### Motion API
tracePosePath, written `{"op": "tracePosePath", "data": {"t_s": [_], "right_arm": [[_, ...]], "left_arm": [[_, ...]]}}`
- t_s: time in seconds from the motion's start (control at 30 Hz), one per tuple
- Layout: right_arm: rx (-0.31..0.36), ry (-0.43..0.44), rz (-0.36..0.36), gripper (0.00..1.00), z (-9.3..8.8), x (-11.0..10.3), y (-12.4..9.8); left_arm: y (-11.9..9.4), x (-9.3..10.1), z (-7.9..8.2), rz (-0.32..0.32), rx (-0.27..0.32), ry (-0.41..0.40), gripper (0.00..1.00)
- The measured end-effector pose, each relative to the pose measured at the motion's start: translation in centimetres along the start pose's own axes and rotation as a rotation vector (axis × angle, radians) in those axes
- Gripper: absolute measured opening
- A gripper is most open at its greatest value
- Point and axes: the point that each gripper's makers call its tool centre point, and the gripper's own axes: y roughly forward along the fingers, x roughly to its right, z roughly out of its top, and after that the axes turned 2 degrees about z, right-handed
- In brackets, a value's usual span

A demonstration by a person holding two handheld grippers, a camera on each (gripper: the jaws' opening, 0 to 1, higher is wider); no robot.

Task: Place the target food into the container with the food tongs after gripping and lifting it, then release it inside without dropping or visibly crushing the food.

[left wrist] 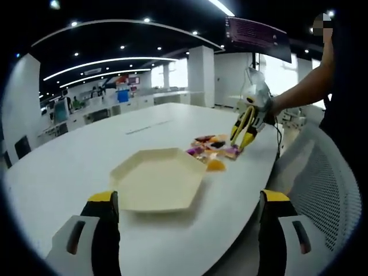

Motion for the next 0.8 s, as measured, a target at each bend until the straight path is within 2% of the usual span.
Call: {"op": "tracePosePath", "data": {"t_s": [0.2, 0.27, 0.3, 0.43, 0.6, 0.73, 0.8], "right_arm": [[-0.006, -0.008, 0.012, 0.26, 0.0, -0.8, 0.9], [0.005, 0.052, 0.012, 0.24, 0.1, -0.8, 1.0], [0.003, 0.092, 0.009, 0.23, 0.1, -0.6, 0.9], [-0.011, 0.075, -0.004, 0.21, 0.2, -0.4, 0.8], [-0.011, 0.096, -0.007, 0.21, 0.6, -0.4, 0.4], [-0.039, 0.106, -0.020, 0.21, 0.7, 0.0, -0.2], [-0.025, 0.141, -0.009, 0.21, 1.2, 0.1, -0.6]], "left_arm": [[0.0, 0.0, -0.1, 0.001, -0.006, 0.004, 0.97], [0.0, 0.0, -0.2, 0.002, -0.009, 0.002, 0.96], [0.0, 0.0, -0.2, 0.003, -0.009, 0.002, 0.97], [0.0, 0.0, -0.2, 0.003, -0.011, 0.003, 0.96], [0.0, 0.0, -0.2, 0.001, -0.010, 0.004, 0.97], [0.0, 0.1, -0.2, -0.004, -0.004, 0.000, 0.97], [0.0, -0.1, -0.2, 0.003, -0.004, 0.001, 0.99]]}}
